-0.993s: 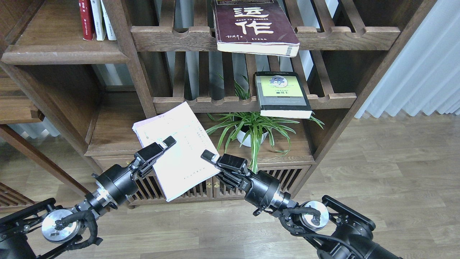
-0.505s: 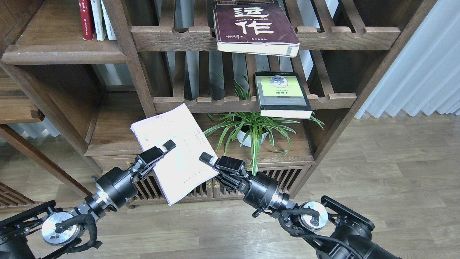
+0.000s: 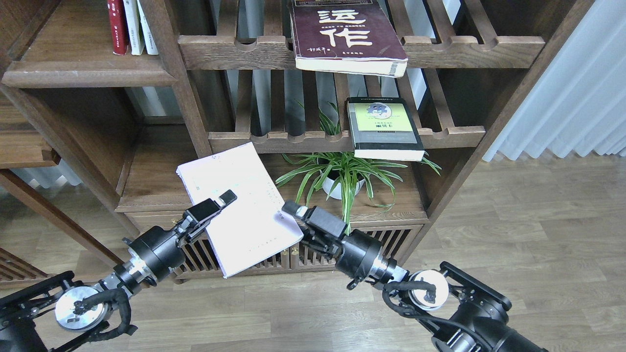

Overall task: Organize books on shelf
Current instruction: 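Carry the white book with the left gripper up toward the upper shelf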

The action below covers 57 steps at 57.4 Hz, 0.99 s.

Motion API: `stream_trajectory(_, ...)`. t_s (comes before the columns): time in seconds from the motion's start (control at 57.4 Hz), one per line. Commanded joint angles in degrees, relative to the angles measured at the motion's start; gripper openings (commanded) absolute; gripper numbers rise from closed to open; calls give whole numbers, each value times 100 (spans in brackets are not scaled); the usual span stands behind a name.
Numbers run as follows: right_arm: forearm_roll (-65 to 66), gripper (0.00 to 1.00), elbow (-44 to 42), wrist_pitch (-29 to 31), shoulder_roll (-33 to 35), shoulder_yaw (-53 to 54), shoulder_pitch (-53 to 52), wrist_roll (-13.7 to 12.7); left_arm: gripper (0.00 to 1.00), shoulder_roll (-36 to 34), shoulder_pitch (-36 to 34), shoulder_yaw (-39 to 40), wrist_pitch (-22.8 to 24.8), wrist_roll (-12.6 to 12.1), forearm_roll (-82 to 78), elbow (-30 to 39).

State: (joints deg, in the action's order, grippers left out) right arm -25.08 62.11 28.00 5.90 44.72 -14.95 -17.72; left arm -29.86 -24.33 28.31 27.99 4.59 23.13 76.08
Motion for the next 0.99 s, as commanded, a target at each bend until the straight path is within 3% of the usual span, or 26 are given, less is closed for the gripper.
stream_trajectory(0.0, 4, 98, -23, 0, 69, 89, 80, 49, 6, -151, -28, 69, 1, 7, -107, 21)
stream_trajectory(0.366, 30, 98, -129, 0, 52, 195, 19, 154, 6, -512, -72, 491, 1, 24, -845, 30)
stream_trajectory(0.975, 100, 98, -445, 0, 78, 195, -289, 198, 6, -1803, -547, 921, 1, -55, -959, 109)
